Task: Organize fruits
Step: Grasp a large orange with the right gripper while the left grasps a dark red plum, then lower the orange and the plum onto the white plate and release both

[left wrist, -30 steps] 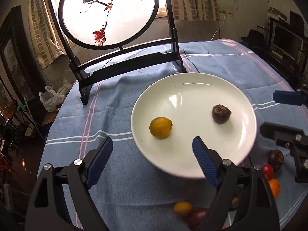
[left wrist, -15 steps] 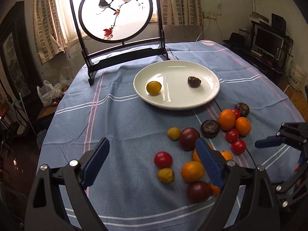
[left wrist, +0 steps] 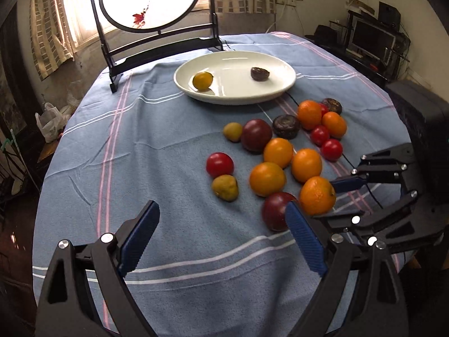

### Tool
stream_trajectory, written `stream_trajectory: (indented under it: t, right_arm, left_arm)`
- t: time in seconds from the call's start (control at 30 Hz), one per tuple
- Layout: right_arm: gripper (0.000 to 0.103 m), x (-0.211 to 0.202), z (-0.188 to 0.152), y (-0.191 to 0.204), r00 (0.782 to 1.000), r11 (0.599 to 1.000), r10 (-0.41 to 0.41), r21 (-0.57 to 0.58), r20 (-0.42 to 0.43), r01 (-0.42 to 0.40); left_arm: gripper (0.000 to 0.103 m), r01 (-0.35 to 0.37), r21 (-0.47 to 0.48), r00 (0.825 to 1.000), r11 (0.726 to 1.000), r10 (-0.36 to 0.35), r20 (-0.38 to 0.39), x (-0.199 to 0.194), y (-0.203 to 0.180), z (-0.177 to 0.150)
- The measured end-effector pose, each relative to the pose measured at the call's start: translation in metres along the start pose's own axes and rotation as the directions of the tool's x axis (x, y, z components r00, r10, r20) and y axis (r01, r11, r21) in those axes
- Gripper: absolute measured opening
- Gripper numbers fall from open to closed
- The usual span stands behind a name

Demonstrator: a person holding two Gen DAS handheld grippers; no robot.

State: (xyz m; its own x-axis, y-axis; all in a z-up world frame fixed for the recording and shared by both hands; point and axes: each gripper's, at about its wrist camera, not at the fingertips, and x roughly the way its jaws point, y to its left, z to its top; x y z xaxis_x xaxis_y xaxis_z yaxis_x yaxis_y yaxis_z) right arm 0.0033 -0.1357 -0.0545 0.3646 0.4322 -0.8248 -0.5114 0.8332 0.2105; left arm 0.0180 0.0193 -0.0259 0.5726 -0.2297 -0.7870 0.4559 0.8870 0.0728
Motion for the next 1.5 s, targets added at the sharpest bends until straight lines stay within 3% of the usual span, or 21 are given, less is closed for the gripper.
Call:
stream_trajectory:
  t: [0.17,0.33,0.43,0.47,0.5,0.93,1.17,1.5]
  right_arm:
    - [0.042,-0.023,-0.009,-0.014,0.999,0.999,-0.05,0.012,0.015,0.05]
    - [0.042,-0.039,-0.013,-0.031,0.996,0.995,-0.08,0.057,0.045,0.077]
    - [0.042,-0.04,-0.014,-0.034,0.996,0.995,-0.076,0.064,0.044,0.073]
    - [0.042,-0.04,-0.014,-0.034,0.996,0.995,-0.075,0.062,0.042,0.073]
    - [0.042,-0.04,-0.014,-0.034,0.996,0.996,-0.075,0.06,0.043,0.072]
    - [0.042,-0.038,-0.011,-0.032,0.997,0.997,-0.068,0.024,0.03,0.067]
    - [0.042,-0.052,0.007,-0.042,0.991,0.995,-0.094,0.034,0.093,0.091]
    - [0.043,-0.073,0.064,-0.076,0.966,0.983,-0.181,0.048,0.187,0.175]
  left_arm:
    - [0.089,0.059,0.064,0.998,0.996,-0.058,-0.022,0.013,-0.027,-0.001]
    - [0.088,0.067,0.05,0.996,0.996,-0.065,-0.054,0.037,-0.044,0.003]
    - [0.061,0.085,0.015,0.992,0.996,-0.083,-0.097,0.05,-0.044,0.005]
    - [0.044,0.098,0.002,0.989,0.995,-0.097,-0.116,0.054,-0.043,0.005]
    - [0.038,0.103,-0.004,0.987,0.995,-0.102,-0.127,0.056,-0.043,0.005]
    - [0.038,0.069,0.031,0.996,0.997,-0.068,-0.056,0.027,-0.041,0.019]
    - [0.038,-0.002,0.003,1.0,1.0,0.002,0.007,0.033,-0.038,0.065]
    - [0.038,-0.107,-0.027,0.992,0.994,0.108,0.062,0.054,-0.027,0.142]
